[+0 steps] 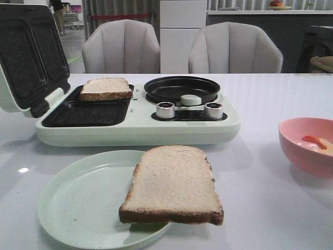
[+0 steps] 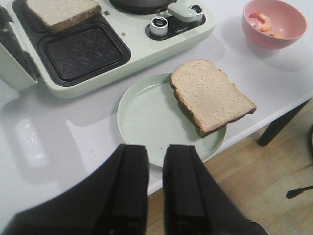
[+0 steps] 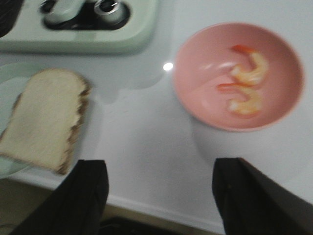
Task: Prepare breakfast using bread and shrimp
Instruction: 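Withdraw the left gripper from the sandwich maker, then reach the right gripper to the remaining bread slice and grasp it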
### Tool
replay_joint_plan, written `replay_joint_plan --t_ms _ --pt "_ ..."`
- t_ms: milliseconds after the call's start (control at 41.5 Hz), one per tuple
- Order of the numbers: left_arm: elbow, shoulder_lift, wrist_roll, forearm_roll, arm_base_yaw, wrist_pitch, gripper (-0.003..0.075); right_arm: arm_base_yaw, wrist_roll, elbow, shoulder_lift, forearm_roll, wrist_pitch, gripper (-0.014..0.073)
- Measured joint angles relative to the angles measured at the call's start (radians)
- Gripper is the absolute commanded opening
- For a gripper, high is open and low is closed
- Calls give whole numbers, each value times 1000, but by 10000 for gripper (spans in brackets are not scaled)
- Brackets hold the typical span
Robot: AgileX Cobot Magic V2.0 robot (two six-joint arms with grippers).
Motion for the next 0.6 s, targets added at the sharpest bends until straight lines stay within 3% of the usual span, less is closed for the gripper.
replay_joint_plan --t_ms 121,313,603 --pt "1 0 -1 9 0 2 187 108 -52 0 82 145 33 557" --pt "1 0 -1 27 0 2 187 250 -69 0 281 272 2 557" --pt "1 0 -1 27 0 2 185 301 -89 -27 582 373 -106 557"
